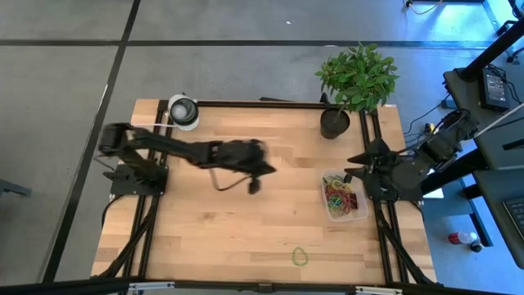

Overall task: Pick and place rubber bands into bin
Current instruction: Put the green rubber band into the transparent bin

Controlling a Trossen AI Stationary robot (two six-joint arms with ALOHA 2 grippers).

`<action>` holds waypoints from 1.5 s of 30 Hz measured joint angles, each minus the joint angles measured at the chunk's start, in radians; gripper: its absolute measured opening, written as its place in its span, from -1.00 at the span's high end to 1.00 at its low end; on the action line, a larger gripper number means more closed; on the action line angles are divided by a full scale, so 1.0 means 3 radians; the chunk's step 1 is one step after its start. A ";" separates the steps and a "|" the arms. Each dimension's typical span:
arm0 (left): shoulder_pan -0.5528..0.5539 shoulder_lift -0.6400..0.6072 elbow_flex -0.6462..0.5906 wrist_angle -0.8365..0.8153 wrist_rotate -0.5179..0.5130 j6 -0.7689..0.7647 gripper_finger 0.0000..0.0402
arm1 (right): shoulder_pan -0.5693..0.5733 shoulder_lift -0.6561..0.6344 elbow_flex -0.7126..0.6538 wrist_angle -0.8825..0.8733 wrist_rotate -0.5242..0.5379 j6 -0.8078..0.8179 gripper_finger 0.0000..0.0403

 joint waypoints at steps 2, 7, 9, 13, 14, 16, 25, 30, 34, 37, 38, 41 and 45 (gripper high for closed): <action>-0.0023 -0.0342 -0.0613 0.0466 -0.0028 -0.0093 0.99 | -0.0001 0.0062 0.0000 0.0000 0.0000 -0.0004 0.02; -0.0102 -0.1202 -0.1847 0.1399 -0.0152 -0.0250 0.99 | 0.0000 0.0211 -0.0004 0.0002 0.0001 -0.0006 0.02; -0.0132 -0.1525 -0.2208 0.1610 -0.0235 -0.0268 0.99 | 0.0000 0.0266 -0.0004 0.0001 0.0000 -0.0014 0.02; -0.0136 -0.2172 -0.2745 0.1745 -0.0336 -0.0196 0.99 | 0.0000 0.0337 -0.0004 0.0000 0.0001 -0.0194 0.02; -0.0124 -0.2328 -0.2844 0.1724 -0.0368 -0.0193 0.99 | 0.0000 0.0353 -0.0004 0.0001 0.0000 -0.0201 0.02; -0.0102 -0.2630 -0.2999 0.1730 -0.0412 -0.0192 0.99 | 0.0000 0.0382 -0.0004 0.0001 0.0000 -0.0157 0.02; 0.0026 -0.3662 -0.3125 0.0684 -0.0253 -0.0010 0.99 | -0.0001 0.0461 -0.0004 0.0001 0.0003 0.0171 0.02; 0.0032 -0.4129 -0.3124 0.0203 -0.0235 0.0111 1.00 | -0.0001 0.0466 -0.0004 0.0001 0.0005 0.0298 0.02; 0.0032 -0.4502 -0.3124 -0.0034 -0.0105 0.0311 0.99 | -0.0001 0.0466 -0.0004 0.0001 0.0004 0.0353 0.02; 0.0032 -0.4780 -0.3122 -0.0250 -0.0015 0.0370 1.00 | 0.0000 0.0466 -0.0004 0.0001 0.0004 0.0354 0.02; 0.0032 -0.4867 -0.3122 -0.0350 -0.0015 0.0371 0.99 | -0.0001 0.0466 -0.0004 0.0001 0.0004 0.0354 0.02; 0.0032 -0.5137 -0.3122 -0.0626 -0.0024 0.0374 0.99 | 0.0000 0.0466 -0.0004 0.0001 0.0004 0.0367 0.02; 0.0032 -0.5403 -0.3237 -0.0554 -0.0077 0.0374 0.99 | -0.0001 0.0466 -0.0003 0.0000 0.0004 0.0378 0.02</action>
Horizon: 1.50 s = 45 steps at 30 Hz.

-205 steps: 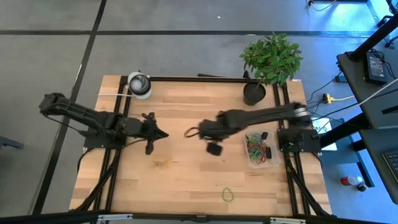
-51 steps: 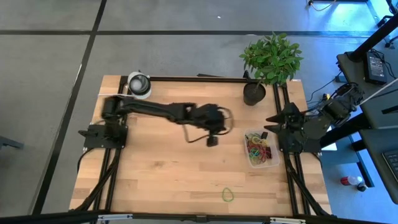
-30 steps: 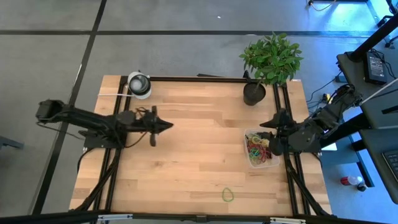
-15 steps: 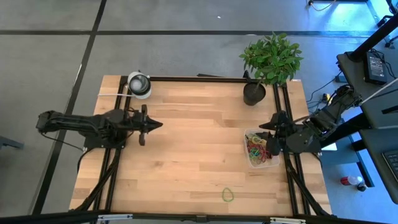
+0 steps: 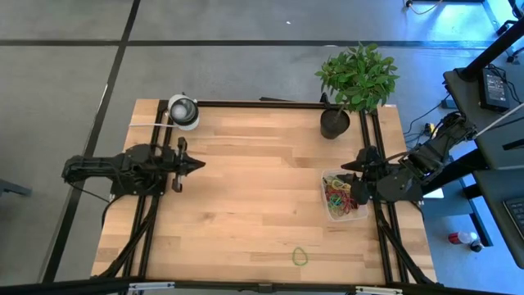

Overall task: Pick and place rubber bands into bin
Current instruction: Put the green rubber band into the transparent bin

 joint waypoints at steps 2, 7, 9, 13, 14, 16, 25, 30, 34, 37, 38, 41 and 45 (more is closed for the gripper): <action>0.0000 0.0000 -0.0098 0.0120 -0.0001 -0.0001 0.99 | 0.0001 0.0000 0.0000 0.0001 0.0000 0.0000 0.02; 0.0000 0.0003 -0.0270 0.0356 0.0021 0.0002 0.99 | 0.0001 0.0002 0.0000 0.0000 -0.0001 -0.0027 0.02; 0.0000 0.0000 -0.0267 0.0389 0.0032 0.0134 0.99 | 0.0000 0.0004 0.0000 -0.0003 0.0000 -0.0040 0.02; 0.0000 0.0000 -0.0270 0.0321 -0.0011 0.0313 1.00 | 0.0001 0.0006 0.0000 -0.0006 -0.0001 -0.0043 0.02; 0.0000 0.0000 -0.0270 0.0276 -0.0012 0.0304 1.00 | 0.0001 0.0006 0.0001 -0.0010 -0.0003 -0.0051 0.02; 0.0000 0.0000 -0.0270 0.0241 -0.0020 0.0200 0.99 | 0.0000 0.0006 0.0000 -0.0024 -0.0003 -0.0098 0.02; 0.0000 0.0000 -0.0270 0.0254 -0.0021 0.0112 0.97 | 0.0000 0.0086 0.0003 0.0009 -0.0004 -0.0406 0.02; 0.0000 0.0000 -0.0270 0.0254 -0.0021 0.0111 0.98 | 0.0000 0.0226 0.0005 0.0037 -0.0004 -0.0490 0.02; 0.0000 0.0000 -0.0270 0.0254 -0.0021 0.0111 0.98 | 0.0001 0.0373 0.0005 0.0072 -0.0005 -0.0891 0.02; 0.0000 0.0000 -0.0270 0.0254 -0.0020 0.0111 0.98 | 0.0000 0.0502 0.0005 0.0230 -0.0005 -0.1358 0.02; 0.0000 0.0000 -0.0270 0.0254 -0.0020 0.0111 0.98 | 0.0000 0.0546 0.0005 0.0306 -0.0005 -0.1526 0.02; 0.0000 0.0000 -0.0270 0.0254 -0.0020 0.0111 0.98 | 0.0000 0.0689 0.0005 0.0660 -0.0032 -0.1980 0.02; 0.0000 0.0000 -0.0270 0.0254 -0.0020 0.0111 0.97 | 0.0001 0.0905 0.0005 0.1136 -0.0231 -0.2361 0.02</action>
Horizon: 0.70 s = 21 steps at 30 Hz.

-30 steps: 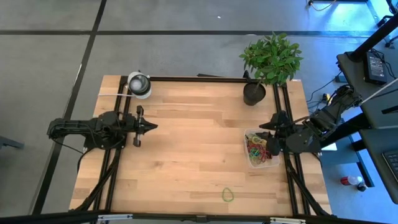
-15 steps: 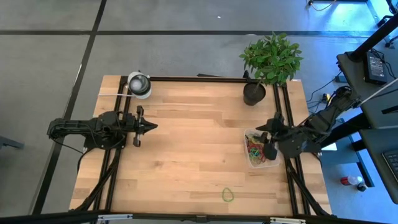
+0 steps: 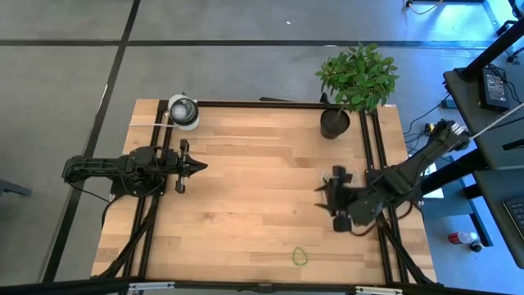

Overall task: Pick and place rubber bands into bin
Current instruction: Put the green rubber band into the transparent bin

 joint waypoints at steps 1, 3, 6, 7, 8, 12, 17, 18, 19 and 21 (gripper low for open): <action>0.0001 0.0000 0.0000 0.0001 0.0000 0.0000 0.97 | 0.0000 0.0062 0.0000 0.0081 -0.0070 -0.0038 0.02; 0.0000 0.0000 0.0000 0.0001 0.0000 0.0000 0.98 | 0.0000 0.0177 0.0000 0.0217 -0.0206 -0.0037 0.02; 0.0001 0.0000 0.0000 0.0000 0.0000 0.0000 0.98 | 0.0000 0.0370 0.0000 0.0350 -0.0344 0.0066 0.02; 0.0000 0.0000 0.0000 0.0001 0.0000 0.0000 0.97 | 0.0000 0.0432 0.0002 0.0392 -0.0375 0.0130 0.03; 0.0001 0.0000 0.0000 0.0000 0.0000 0.0000 0.97 | 0.0001 0.0507 0.0033 0.0389 -0.0412 0.0204 0.04; 0.0000 0.0000 0.0000 0.0000 0.0000 0.0000 0.96 | 0.0003 0.0856 0.0270 0.0322 -0.0527 0.0496 0.15; 0.0001 0.0000 0.0000 0.0000 0.0000 0.0000 0.97 | 0.0004 0.1359 0.0752 0.0077 -0.0789 0.0613 0.27; 0.0001 0.0000 0.0000 0.0001 0.0000 0.0000 0.97 | 0.0004 0.1469 0.0858 -0.0017 -0.0851 0.0672 0.29; 0.0001 0.0000 0.0000 0.0001 0.0000 0.0000 0.97 | 0.0004 0.1578 0.0972 -0.0147 -0.0920 0.0727 0.31; 0.0001 0.0000 0.0000 0.0001 0.0000 0.0000 0.97 | 0.0004 0.1794 0.1189 -0.0407 -0.1052 0.0854 0.33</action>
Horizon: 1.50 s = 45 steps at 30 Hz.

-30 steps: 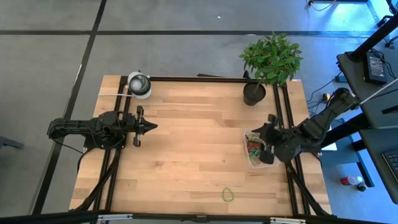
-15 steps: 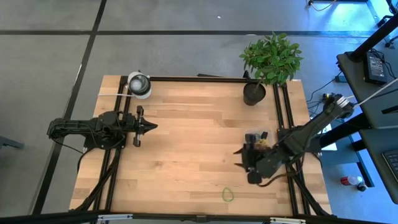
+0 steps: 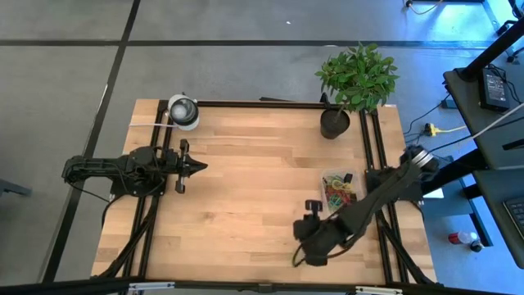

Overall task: Pick and place rubber bands into bin
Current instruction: Put the green rubber band into the transparent bin

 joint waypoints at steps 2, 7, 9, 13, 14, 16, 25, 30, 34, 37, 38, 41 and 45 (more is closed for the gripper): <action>0.0000 0.0000 0.0000 0.0000 0.0000 0.0000 0.96 | 0.0000 0.0212 0.0193 -0.0231 -0.0142 0.0114 0.33; 0.0000 0.0000 0.0000 0.0000 0.0001 0.0000 0.97 | 0.0009 0.0632 0.0468 -0.0526 -0.0544 0.0308 0.34; 0.0000 0.0000 0.0000 0.0000 0.0000 0.0000 0.98 | 0.0026 0.0737 0.0481 -0.0516 -0.0609 0.0336 0.34; 0.0000 0.0000 0.0000 0.0000 0.0001 0.0000 0.98 | 0.0073 0.0872 0.0481 -0.0509 -0.0645 0.0333 0.34; 0.0000 0.0000 0.0000 0.0000 0.0001 0.0000 0.98 | 0.0078 0.0903 0.0481 -0.0507 -0.0645 0.0332 0.34; -0.0001 0.0000 0.0000 0.0000 0.0000 0.0000 0.98 | 0.0085 0.0961 0.0481 -0.0504 -0.0647 0.0322 0.34; -0.0001 0.0000 0.0000 0.0001 0.0001 0.0000 0.97 | 0.0061 0.1217 0.0481 -0.0337 -0.0723 0.0318 0.34; -0.0001 0.0000 0.0000 0.0000 0.0001 0.0000 0.97 | 0.0026 0.1413 0.0481 -0.0185 -0.0852 0.0244 0.34; 0.0000 0.0000 0.0000 0.0000 0.0001 0.0000 0.96 | 0.0006 0.1511 0.0495 -0.0109 -0.0902 0.0285 0.34; 0.0000 0.0000 0.0000 0.0000 0.0001 0.0000 0.97 | 0.0000 0.1540 0.0498 -0.0110 -0.0930 0.0320 0.37; 0.0000 0.0000 0.0000 0.0000 0.0001 0.0000 0.98 | 0.0000 0.1547 0.0498 -0.0111 -0.0931 0.0316 0.42; 0.0000 0.0000 0.0000 0.0000 0.0001 0.0000 0.98 | -0.0006 0.1551 0.0496 -0.0114 -0.0934 0.0248 0.66; -0.0001 0.0000 0.0000 0.0000 0.0001 0.0000 0.97 | -0.0038 0.1516 0.0488 -0.0137 -0.0982 0.0258 0.95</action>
